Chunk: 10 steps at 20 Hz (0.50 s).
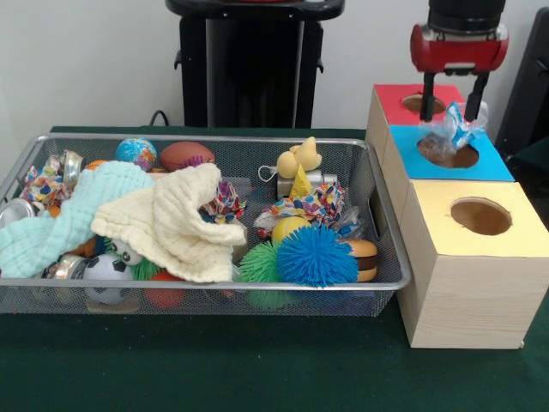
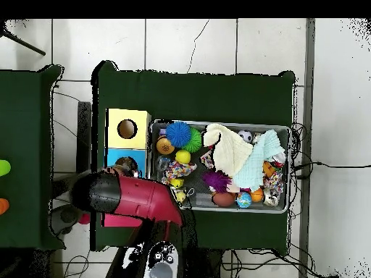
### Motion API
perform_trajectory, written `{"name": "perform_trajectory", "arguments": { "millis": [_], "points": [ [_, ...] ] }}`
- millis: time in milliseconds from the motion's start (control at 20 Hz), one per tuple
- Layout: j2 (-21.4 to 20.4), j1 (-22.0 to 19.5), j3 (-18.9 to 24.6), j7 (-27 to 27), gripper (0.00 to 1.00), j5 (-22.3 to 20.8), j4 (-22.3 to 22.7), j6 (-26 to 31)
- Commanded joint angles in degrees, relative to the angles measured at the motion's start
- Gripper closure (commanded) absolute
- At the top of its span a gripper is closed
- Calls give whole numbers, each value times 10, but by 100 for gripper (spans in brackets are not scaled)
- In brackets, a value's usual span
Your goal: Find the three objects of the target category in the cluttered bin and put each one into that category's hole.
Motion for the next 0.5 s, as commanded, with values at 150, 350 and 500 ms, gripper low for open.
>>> {"name": "perform_trajectory", "arguments": {
  "millis": [150,350,500],
  "points": [
    [-42,16,-53,161,0,-20,-66,135],
    [-44,21,-60,160,0,-18,-68,141],
    [-44,22,-62,156,0,-16,-65,137]
  ]
}}
